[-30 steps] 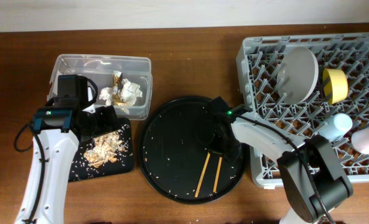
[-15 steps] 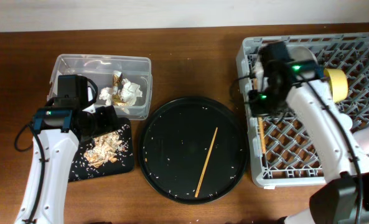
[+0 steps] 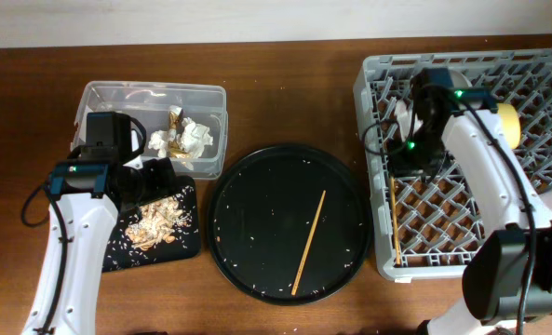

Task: Sort waste into correct bins and load items into the dishwasher rack

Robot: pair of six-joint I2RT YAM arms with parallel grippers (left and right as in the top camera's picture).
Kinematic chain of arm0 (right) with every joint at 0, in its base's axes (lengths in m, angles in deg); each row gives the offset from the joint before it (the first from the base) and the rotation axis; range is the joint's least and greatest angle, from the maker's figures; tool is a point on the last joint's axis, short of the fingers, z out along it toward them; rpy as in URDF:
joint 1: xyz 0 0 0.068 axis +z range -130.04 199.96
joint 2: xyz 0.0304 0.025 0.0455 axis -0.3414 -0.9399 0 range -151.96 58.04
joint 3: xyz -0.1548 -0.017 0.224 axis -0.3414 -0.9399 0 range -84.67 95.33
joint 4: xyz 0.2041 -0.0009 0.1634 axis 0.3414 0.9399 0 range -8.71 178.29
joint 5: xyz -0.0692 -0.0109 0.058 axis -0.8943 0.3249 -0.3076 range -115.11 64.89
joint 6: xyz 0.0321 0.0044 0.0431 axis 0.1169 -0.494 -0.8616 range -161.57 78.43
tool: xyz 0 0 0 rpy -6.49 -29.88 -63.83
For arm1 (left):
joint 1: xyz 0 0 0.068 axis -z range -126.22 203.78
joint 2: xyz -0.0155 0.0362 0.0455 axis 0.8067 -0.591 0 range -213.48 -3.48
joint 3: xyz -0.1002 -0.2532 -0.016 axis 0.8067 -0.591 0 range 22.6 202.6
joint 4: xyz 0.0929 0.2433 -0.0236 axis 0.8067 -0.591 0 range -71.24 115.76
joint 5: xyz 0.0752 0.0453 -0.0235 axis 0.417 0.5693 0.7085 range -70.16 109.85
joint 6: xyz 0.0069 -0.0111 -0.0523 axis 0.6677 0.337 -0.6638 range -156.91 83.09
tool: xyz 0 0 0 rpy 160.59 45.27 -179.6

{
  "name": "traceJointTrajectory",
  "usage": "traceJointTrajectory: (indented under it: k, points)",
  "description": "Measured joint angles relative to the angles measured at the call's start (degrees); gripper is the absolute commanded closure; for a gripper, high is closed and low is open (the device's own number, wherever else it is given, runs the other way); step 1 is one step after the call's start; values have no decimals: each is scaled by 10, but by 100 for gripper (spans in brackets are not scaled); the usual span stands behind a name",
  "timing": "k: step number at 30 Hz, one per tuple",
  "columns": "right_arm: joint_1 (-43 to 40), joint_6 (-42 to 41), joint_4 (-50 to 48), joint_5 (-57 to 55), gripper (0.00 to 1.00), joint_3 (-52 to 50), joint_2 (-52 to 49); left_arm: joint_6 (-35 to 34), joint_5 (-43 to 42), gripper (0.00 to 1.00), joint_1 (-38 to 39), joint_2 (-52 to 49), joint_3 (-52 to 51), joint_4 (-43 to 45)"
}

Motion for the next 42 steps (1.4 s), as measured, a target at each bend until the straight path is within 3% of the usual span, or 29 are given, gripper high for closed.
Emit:
traceJointTrajectory:
  k: [3, 6, 12, 14, 17, 18, 19, 22, 25, 30, 33, 38, 42]
  points:
    - [24, -10, 5, 61, 59, 36, 22, 0, 0, 13, 0, 0, 0, 0]
    - [116, -56, -18, 87, 59, 22, 32, 0, 0, 13, 0, 0, 0, 0]
    - [303, -251, -188, 63, 54, -174, 12, 0, -2, 13, 0, 0, 0, 0]
    - [335, -323, -236, 59, 55, -241, -5, 0, -2, 13, 0, 0, 0, 1]
    - [336, -352, -247, 53, 55, -260, -21, 0, -2, 13, 0, 0, 0, 0]
    - [336, -355, -244, 52, 59, -261, -30, 0, -2, 13, 0, 0, 0, 0]
    - [336, -361, -242, 52, 72, -260, -40, 0, -2, 13, 0, 0, 0, 0]
    - [335, -369, -238, 46, 92, -261, -41, 0, -2, 13, 0, 0, 0, 0]
    - [333, -381, -248, 47, 96, -260, -41, 0, -2, 13, 0, 0, 0, 0]
    - [329, -376, -226, 68, 96, -246, -42, 0, -2, 13, 0, 0, 0, 0]
    - [292, -334, -154, 72, 96, -159, -30, 0, -2, 13, 0, 0, 0, -1]
    - [170, -192, 9, 1, 96, 30, 37, 0, -2, 13, 0, 0, 0, -1]
    - [40, -94, 18, -36, 96, 45, 40, 0, -2, 13, 0, 0, 0, -1]
